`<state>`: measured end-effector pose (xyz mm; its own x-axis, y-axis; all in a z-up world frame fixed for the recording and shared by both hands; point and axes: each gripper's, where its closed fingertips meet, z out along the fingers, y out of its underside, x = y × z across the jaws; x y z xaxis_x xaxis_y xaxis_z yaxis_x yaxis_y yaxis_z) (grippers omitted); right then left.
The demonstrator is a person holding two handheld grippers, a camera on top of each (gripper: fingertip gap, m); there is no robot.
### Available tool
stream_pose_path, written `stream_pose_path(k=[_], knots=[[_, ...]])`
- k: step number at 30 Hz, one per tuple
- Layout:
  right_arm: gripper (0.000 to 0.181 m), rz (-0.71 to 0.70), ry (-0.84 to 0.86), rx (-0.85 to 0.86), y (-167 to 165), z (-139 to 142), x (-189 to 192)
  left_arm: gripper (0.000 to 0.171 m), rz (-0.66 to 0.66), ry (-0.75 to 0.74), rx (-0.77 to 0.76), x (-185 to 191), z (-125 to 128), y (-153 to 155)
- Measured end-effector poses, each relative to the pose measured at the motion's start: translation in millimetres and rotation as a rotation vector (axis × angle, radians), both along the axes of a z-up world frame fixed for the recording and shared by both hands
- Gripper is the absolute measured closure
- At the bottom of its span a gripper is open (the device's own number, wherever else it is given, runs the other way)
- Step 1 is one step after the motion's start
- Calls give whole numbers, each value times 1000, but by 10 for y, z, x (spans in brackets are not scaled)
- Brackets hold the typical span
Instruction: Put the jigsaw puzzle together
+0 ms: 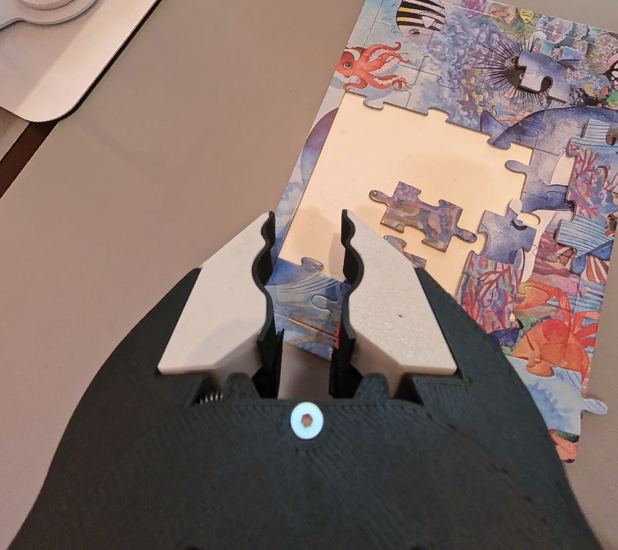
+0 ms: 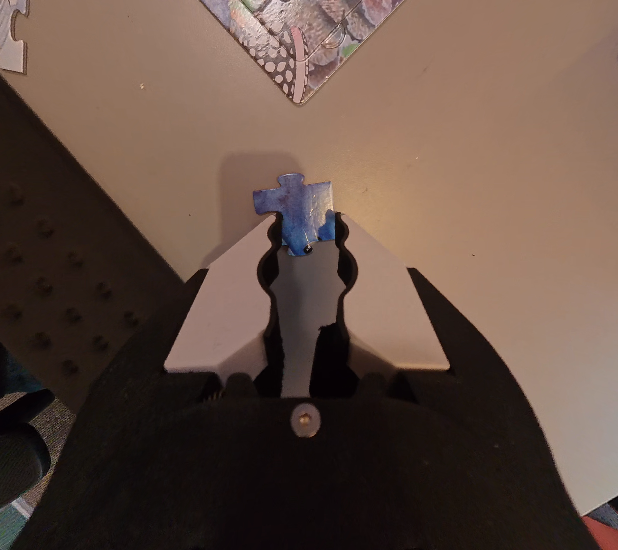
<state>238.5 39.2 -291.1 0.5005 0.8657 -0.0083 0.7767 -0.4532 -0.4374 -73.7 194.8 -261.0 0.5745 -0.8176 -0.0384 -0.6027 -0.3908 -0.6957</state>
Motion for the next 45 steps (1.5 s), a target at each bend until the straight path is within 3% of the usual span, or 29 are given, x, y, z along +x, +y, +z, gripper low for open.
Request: stream_pose_path(k=[9,20,37,45], knots=[[152,23,-14,62,5,39,-24,134,2,0,3,-5,6,1],[152,149,-68,252,114,357,-342,134,-1,2,3,0,-2,1],[152,397,-54,354,863,654,-1567,134,27,-47,-7,-91,23,67],[152,482,-100,434,1123,690,-1948,134,24,-77,-19,-72,21,76]])
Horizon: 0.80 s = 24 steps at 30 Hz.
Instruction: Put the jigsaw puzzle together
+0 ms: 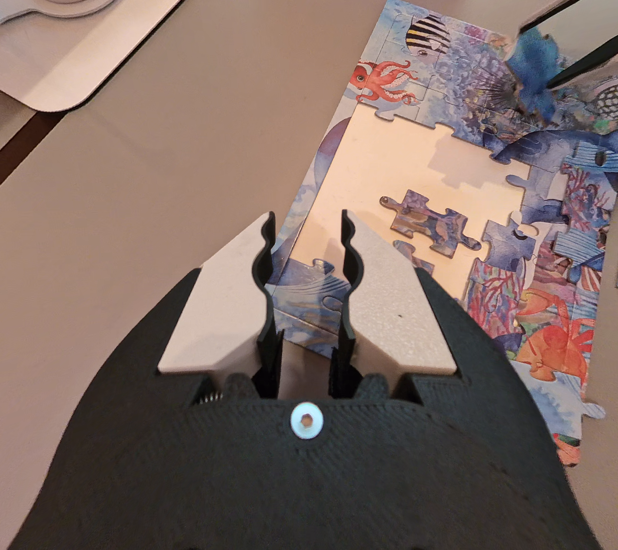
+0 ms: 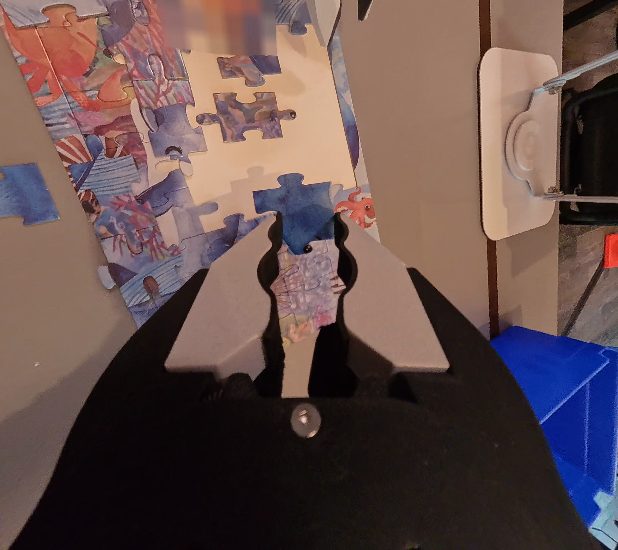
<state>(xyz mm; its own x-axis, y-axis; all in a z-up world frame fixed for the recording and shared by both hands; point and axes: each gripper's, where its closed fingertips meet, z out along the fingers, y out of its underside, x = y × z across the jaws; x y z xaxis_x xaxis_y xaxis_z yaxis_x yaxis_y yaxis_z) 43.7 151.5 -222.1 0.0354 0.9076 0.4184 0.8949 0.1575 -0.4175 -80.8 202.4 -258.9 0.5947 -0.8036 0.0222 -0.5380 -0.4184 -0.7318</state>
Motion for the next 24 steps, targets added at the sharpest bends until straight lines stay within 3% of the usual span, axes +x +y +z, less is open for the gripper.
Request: stream_pose_path(k=[4,12,20,24], knots=[[152,24,1,42,41,53,-109,134,-69,-133,-38,218,139,-119],[153,58,58,150,49,281,-258,137,-278,-525,-166,753,649,-513],[152,84,81,197,16,397,-360,148,-321,-649,-209,858,826,-599],[153,95,89,220,8,453,-409,169,-309,-679,-219,865,847,-576]])
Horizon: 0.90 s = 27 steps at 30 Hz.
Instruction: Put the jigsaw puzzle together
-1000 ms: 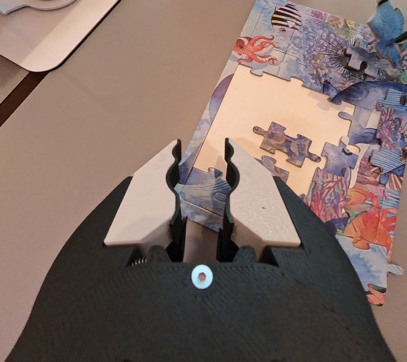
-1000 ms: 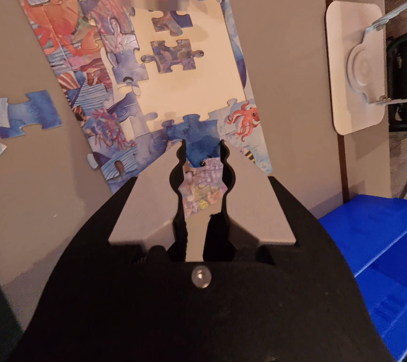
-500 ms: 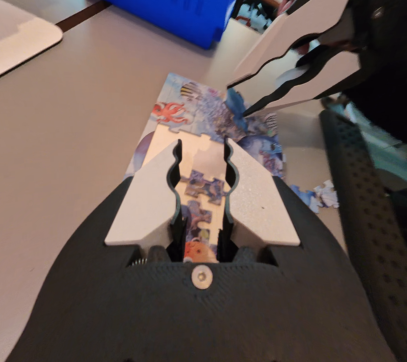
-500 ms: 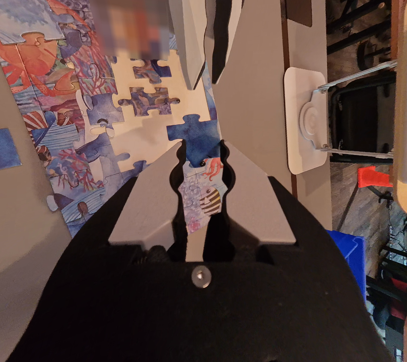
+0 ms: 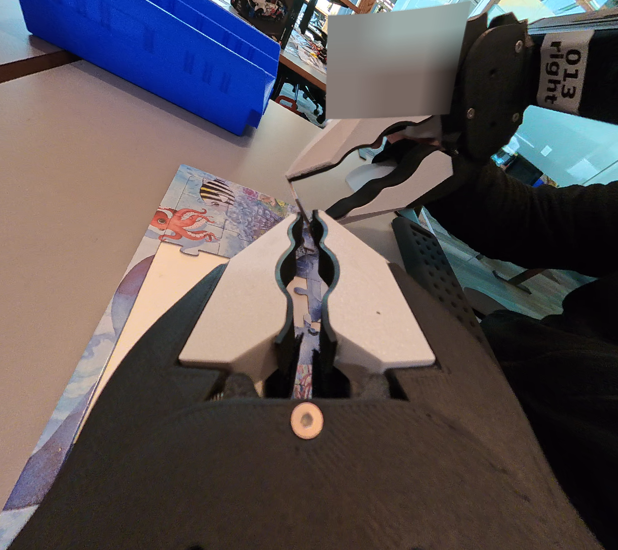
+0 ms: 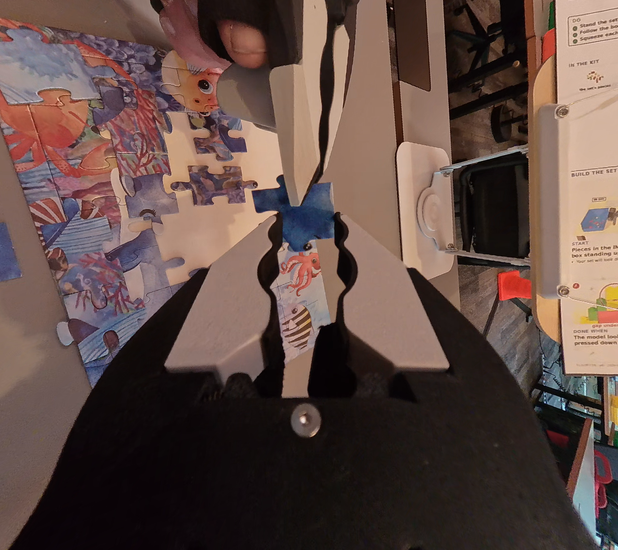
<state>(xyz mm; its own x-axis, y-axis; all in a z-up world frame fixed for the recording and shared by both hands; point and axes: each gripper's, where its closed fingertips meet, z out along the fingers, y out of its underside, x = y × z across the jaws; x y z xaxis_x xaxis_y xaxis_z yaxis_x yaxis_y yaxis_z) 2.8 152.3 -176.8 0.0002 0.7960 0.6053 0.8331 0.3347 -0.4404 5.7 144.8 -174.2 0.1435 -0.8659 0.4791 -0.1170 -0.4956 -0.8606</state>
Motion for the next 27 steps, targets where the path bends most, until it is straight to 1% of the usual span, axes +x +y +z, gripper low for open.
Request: stream_pose_path(k=[3,4,6,8,13,19,24,27], knots=[[153,-3,10,9,17,38,-6,171,18,-11,-9,-13,11,39],[155,-3,15,7,21,55,-6,171,26,-13,-9,-14,17,55],[151,-14,21,-4,36,84,14,171,33,-36,-18,-13,50,70],[147,-31,36,-4,66,130,55,171,41,-23,-24,-19,22,90],[144,-84,84,-18,130,230,220,171,60,-50,-53,-71,29,145],[139,-108,84,-31,119,194,347,171,65,-94,-81,-123,65,180],[131,-90,69,-27,87,133,278,171,56,-111,-94,-119,83,170],[122,-79,68,-16,92,120,197,171,47,-114,-99,-108,87,157]])
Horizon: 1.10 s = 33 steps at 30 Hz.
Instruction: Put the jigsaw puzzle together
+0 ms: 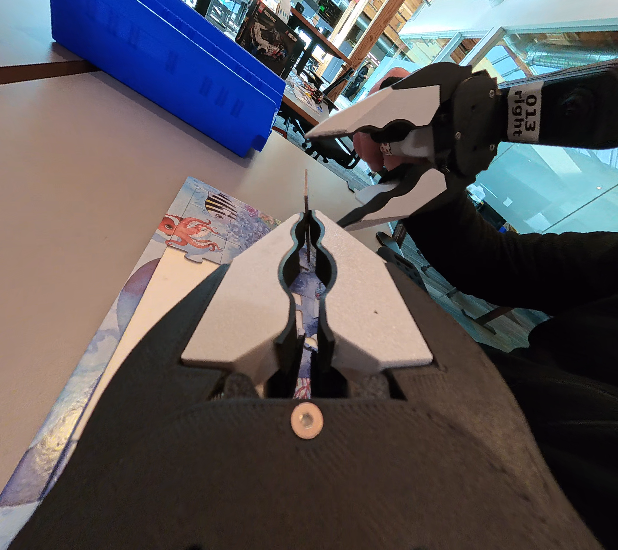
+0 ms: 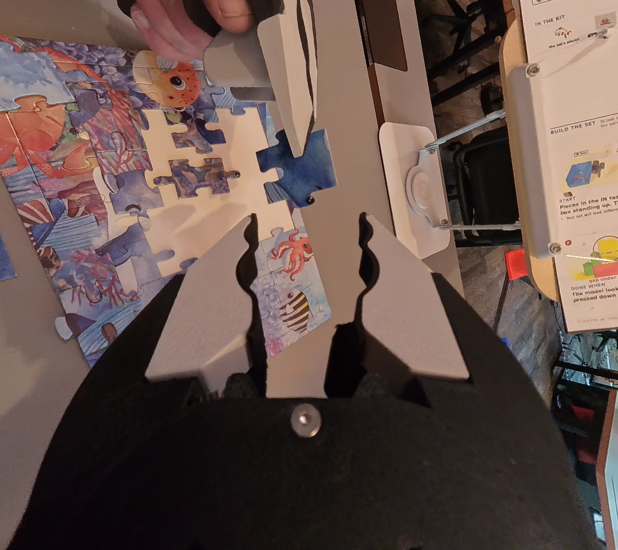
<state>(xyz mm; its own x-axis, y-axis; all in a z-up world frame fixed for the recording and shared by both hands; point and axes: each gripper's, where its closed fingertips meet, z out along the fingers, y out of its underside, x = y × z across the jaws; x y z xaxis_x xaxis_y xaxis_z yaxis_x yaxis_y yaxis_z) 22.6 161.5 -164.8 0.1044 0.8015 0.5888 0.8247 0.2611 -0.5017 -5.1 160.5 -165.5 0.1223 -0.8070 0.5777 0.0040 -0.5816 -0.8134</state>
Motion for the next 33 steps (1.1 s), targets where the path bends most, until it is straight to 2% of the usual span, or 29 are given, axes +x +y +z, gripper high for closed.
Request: stream_pose_path(k=[4,11,33], knots=[[114,17,-10,11,15,-31,-124,171,-15,-8,-5,19,18,-28],[134,18,-54,30,91,-127,-241,171,-3,-12,-11,-31,31,5],[135,3,-49,22,144,-93,-300,171,18,-24,-6,-113,73,55]])
